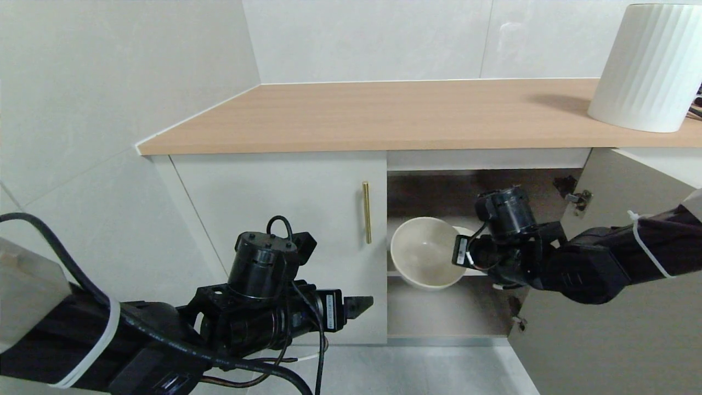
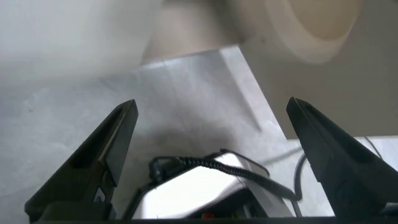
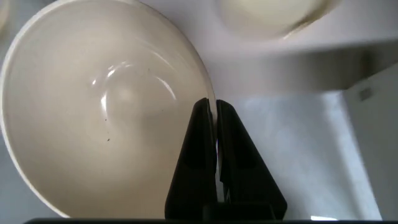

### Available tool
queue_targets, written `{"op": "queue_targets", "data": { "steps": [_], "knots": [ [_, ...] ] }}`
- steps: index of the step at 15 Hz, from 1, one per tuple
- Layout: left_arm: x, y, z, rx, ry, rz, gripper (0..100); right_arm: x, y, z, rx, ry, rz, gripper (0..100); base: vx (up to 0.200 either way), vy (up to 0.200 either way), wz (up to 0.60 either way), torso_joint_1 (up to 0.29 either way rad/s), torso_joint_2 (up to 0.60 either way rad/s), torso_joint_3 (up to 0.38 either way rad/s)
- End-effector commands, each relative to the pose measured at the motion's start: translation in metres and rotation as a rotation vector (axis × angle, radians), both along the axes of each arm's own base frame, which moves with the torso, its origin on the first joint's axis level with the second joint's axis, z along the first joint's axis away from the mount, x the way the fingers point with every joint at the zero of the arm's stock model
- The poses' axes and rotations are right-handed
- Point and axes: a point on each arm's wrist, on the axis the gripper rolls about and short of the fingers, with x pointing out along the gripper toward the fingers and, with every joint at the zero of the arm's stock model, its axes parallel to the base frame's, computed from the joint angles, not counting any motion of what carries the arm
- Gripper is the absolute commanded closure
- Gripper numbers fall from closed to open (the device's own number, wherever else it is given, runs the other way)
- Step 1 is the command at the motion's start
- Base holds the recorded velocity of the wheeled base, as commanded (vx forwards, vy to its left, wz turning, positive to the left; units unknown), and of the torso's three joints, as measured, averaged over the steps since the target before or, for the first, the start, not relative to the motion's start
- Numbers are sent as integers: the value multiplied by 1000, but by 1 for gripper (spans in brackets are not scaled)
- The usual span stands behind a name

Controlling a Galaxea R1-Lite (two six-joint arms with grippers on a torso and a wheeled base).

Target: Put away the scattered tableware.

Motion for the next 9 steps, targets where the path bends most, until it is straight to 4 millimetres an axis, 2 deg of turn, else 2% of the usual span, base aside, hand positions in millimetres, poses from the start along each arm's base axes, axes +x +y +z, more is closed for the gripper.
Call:
{"op": "queue_targets", "data": {
  "steps": [1, 9],
  "knots": [
    [0, 0, 1, -3, -4, -1, 0, 19, -15, -14, -1, -6, -62, 100, 0, 0, 0, 0, 0, 0],
    [0, 0, 1, -2, -1, -1, 0, 71, -45, -40, -19, -35, -242, 100, 0, 0, 0, 0, 0, 0]
  ]
}}
